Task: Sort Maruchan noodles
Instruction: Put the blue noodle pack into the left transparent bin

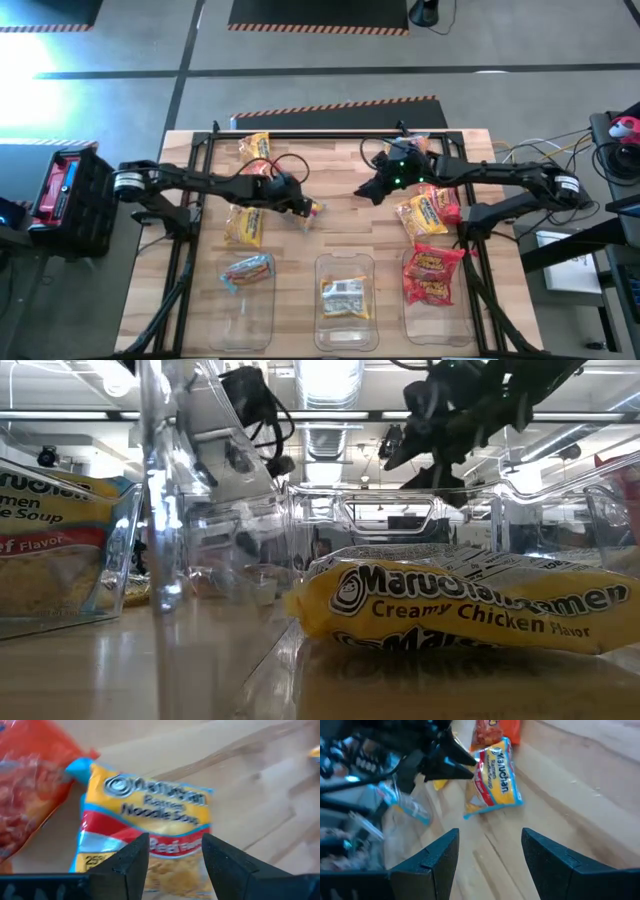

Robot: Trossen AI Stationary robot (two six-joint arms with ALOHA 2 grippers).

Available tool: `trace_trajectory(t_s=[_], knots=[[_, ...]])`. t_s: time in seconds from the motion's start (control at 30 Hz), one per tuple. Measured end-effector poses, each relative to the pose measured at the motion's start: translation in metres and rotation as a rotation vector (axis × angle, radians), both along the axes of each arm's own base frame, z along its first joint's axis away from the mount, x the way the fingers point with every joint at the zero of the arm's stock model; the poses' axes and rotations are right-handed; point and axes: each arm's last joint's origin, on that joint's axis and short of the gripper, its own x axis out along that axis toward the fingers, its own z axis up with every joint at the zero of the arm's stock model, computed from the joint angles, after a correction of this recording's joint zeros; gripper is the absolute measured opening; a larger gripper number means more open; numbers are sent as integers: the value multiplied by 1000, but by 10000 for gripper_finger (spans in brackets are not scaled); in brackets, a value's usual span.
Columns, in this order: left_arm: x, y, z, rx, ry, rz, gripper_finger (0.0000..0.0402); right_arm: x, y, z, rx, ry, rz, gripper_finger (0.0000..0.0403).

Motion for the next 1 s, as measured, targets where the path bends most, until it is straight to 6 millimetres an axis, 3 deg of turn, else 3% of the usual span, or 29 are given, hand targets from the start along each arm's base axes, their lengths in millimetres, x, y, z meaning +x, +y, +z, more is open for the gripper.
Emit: trace_trajectory(t_s=[0.17,0.6,0.8,1.0], knots=[[0,0,21,40,-34,-63,151,22,4,-17,58,-21,-15,203],[-25,-7,18,-57,148,-108,148,79,1,-78,273,-170,-44,203],[-40,-8,18,-60,156,-106,148,89,0,-106,377,-164,-47,203],[-42,-8,4,-80,120,-61,148,96,-2,-115,375,-166,-48,203]])
